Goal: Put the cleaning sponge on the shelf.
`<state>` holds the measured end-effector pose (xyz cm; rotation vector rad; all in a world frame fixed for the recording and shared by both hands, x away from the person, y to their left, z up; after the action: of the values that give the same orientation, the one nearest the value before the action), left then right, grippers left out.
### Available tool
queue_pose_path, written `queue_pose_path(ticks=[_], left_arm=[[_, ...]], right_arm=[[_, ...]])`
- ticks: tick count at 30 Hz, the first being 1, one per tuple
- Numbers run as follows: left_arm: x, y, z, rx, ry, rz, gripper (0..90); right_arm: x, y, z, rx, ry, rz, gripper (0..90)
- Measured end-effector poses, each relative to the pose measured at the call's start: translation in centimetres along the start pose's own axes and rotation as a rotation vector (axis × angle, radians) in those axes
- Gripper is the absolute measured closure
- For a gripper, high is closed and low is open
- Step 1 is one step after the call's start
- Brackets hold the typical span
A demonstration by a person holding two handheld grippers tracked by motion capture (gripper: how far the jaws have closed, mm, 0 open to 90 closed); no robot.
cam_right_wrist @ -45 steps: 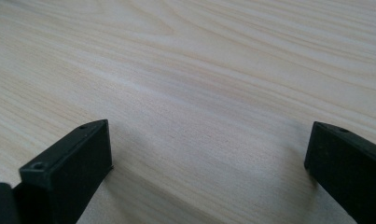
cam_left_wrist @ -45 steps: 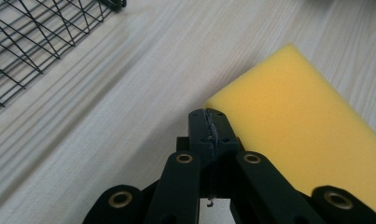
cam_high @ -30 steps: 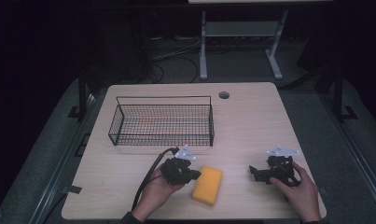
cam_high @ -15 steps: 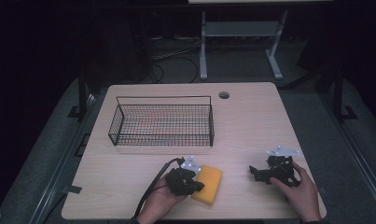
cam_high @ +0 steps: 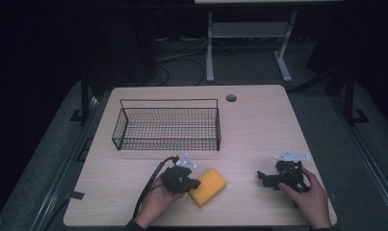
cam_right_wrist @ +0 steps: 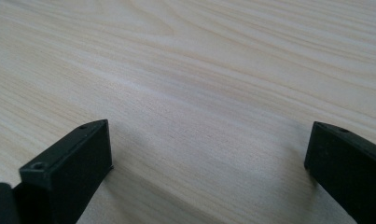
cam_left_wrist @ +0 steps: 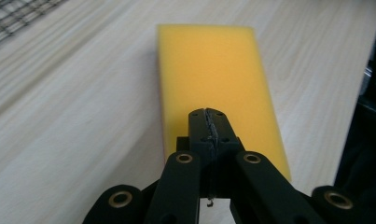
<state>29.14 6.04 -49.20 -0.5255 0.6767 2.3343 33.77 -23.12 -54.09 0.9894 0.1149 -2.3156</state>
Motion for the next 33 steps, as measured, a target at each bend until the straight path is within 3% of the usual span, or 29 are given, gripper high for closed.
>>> queue_pose_path(ticks=[4,6,11,14,20,23,31,32,33], left_arm=[[-0.1,-1.0,0.4,-0.025,0.020,0.024,89.7],[-0.1,-1.3,0.5,-0.035,0.014,0.017,89.7],[-0.2,-1.2,0.6,-0.032,0.020,0.020,89.7],[-0.6,-0.7,1.0,-0.011,0.009,-0.002,88.8],[-1.2,-0.5,1.5,-0.010,0.007,-0.007,74.3],[-1.5,-0.4,1.6,-0.006,-0.011,-0.020,59.2],[-2.0,0.1,1.0,-0.011,-0.096,-0.065,32.7],[-2.1,0.2,0.8,-0.011,-0.103,-0.067,24.1],[-2.1,0.3,0.5,-0.017,-0.111,-0.075,24.1]], right_arm=[[0.0,0.0,0.0,-0.001,0.000,0.001,0.0],[0.0,0.0,0.0,0.000,0.000,0.001,0.0],[0.0,0.0,0.0,0.000,0.000,0.002,0.0],[0.0,0.0,0.0,0.000,0.001,0.002,0.0],[0.0,0.0,0.0,0.000,0.001,0.002,0.0],[0.0,0.0,0.0,0.000,0.001,0.002,0.0],[0.0,0.0,0.0,0.000,0.001,0.002,0.0],[0.0,0.0,0.0,0.000,0.001,0.002,0.0],[0.0,0.0,0.0,0.000,0.001,0.002,0.0]])
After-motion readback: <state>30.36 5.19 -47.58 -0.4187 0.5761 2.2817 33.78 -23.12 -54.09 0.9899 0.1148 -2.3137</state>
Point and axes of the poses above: each handheld gripper's, and its own axes: z roughly backward along the jaws, x roughly out of its underside, y roughly to its right, the point moved 8 cm from there along -z, roughly forward along the jaws, and after that the axes turned 15 degrees about z, right-handed, at the moved point
